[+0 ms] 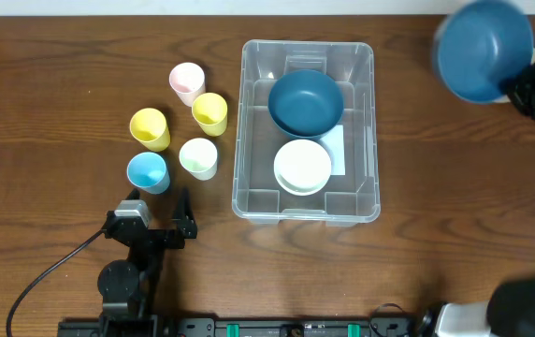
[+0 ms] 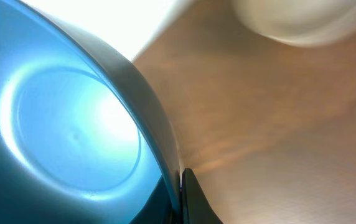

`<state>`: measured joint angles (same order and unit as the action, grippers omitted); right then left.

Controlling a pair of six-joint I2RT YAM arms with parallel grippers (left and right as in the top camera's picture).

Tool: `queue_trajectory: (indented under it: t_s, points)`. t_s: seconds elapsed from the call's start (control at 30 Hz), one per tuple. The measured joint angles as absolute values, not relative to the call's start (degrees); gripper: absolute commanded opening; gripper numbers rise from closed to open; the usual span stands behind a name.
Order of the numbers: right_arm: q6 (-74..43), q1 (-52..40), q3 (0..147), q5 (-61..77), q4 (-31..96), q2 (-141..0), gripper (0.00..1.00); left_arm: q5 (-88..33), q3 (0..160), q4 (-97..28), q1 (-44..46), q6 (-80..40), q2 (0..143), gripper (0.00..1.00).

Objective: Pack container
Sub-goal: 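Carry the second teal bowl into the container and stack it on the first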

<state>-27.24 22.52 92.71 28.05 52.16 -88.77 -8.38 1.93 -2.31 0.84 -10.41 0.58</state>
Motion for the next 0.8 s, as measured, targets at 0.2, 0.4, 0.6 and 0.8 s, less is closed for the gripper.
queue_trajectory:
  t_s: [0.2,0.4,0.6,0.8]
  points:
    - [-26.61,4.67,93.51,24.67,51.40,-80.47,0.01,-8.40,1.93,-2.31,0.84,-10.41,0.58,0.98]
    - [-29.36,-10.09,93.47,13.78,48.86,-87.33,0.01,-8.38,1.93,-2.31,0.84,-10.41,0.58,0.98]
    - [-32.58,-13.74,93.36,9.89,46.04,-96.97,0.01,-8.38,1.93,-2.28,0.84,-10.41,0.58,0.98]
    - [-34.15,-14.06,93.25,8.88,45.80,-104.86,0.01,-8.38,1.93,-2.31,0.84,-10.41,0.58,0.98]
